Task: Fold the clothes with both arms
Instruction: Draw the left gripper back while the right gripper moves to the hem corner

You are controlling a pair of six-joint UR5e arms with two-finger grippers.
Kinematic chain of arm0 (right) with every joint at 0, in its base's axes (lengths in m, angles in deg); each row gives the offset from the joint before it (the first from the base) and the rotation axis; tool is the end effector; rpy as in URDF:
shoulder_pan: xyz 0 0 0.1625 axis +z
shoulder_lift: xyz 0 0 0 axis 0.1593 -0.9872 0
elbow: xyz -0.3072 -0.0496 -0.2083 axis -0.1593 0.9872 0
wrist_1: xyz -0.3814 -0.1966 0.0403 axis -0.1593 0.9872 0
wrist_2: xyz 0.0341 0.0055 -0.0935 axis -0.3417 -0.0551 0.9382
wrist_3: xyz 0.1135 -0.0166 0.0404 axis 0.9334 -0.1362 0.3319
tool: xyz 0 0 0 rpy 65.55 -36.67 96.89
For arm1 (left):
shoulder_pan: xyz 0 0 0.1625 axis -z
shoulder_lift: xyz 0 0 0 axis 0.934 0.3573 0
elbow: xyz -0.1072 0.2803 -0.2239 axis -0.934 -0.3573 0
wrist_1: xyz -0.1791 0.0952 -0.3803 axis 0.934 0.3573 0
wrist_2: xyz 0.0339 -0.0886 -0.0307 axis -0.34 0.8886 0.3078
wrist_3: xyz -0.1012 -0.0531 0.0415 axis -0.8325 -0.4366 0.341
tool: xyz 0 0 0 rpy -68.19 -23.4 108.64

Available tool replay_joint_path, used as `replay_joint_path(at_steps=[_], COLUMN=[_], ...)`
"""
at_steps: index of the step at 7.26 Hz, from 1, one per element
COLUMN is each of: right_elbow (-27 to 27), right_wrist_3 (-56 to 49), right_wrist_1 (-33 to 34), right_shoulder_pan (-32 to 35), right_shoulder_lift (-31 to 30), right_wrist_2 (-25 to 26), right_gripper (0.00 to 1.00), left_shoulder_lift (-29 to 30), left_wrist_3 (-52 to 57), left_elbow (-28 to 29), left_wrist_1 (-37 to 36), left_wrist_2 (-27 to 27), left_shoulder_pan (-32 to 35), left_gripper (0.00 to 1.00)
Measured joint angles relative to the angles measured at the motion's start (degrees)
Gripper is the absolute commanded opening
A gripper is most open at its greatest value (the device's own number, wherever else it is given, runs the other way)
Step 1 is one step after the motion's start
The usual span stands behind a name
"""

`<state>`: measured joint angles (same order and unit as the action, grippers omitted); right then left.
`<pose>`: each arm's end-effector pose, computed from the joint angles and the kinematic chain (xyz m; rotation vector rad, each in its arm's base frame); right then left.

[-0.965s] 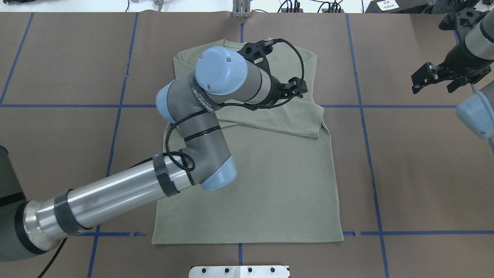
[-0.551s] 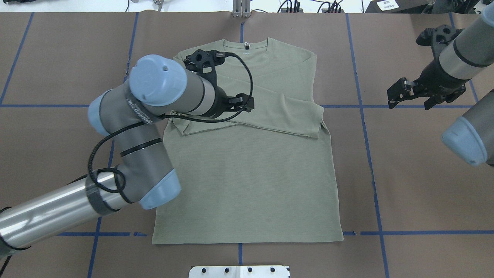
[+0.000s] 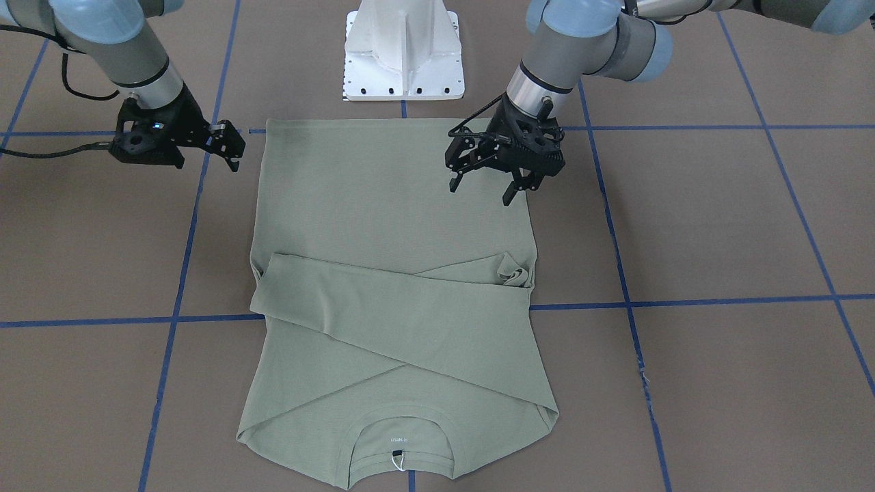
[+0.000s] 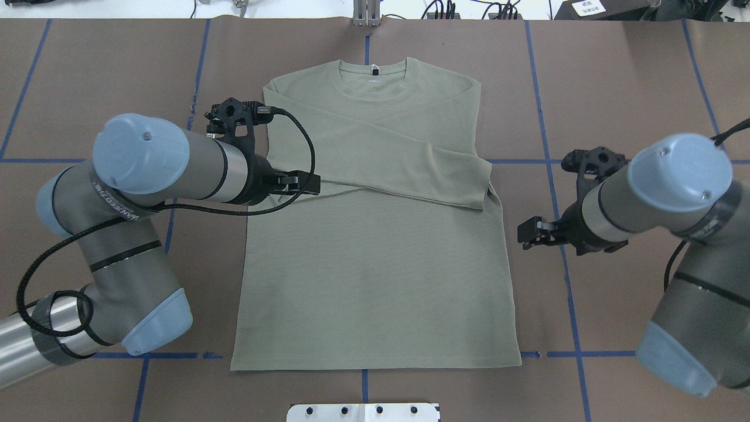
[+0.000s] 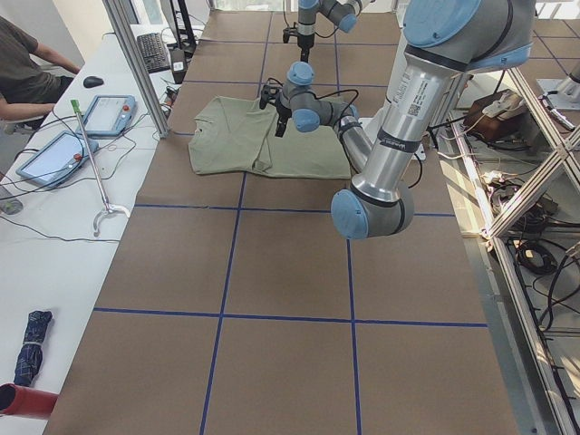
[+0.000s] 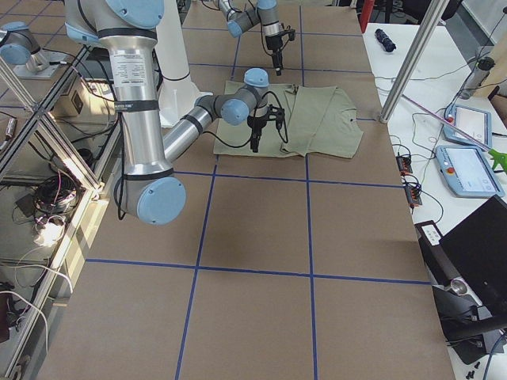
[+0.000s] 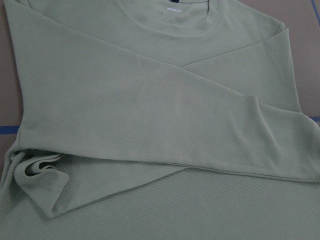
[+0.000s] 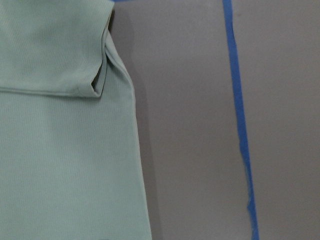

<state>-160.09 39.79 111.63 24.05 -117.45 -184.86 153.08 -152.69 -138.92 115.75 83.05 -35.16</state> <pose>-0.3848 -0.3585 0.3075 -0.0209 -0.7953 0.1359 0.4485 -0.4263 0.1715 0.3363 1.1101 -0.0521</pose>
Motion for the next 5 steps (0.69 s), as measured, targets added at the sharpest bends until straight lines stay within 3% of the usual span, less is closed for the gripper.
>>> replay_joint_path(at_steps=[3, 5], right_elbow=[-0.41, -0.09], right_wrist_3=[13.75, 17.45], right_wrist_1=[-2.74, -3.0], right_shoulder_pan=[-14.38, -19.08], right_shoulder_lift=[-0.82, -1.1], right_wrist_2=[9.24, 12.33], right_gripper=[1.0, 1.0], left_shoulder_lift=[-2.42, -2.29], left_wrist_3=[-0.21, -0.32], left_elbow=[-2.5, -2.52], left_wrist_1=[0.18, 0.28], left_wrist_2=[-0.57, -0.59], left_shoulder_pan=[-0.61, -0.91], left_gripper=[1.0, 1.0])
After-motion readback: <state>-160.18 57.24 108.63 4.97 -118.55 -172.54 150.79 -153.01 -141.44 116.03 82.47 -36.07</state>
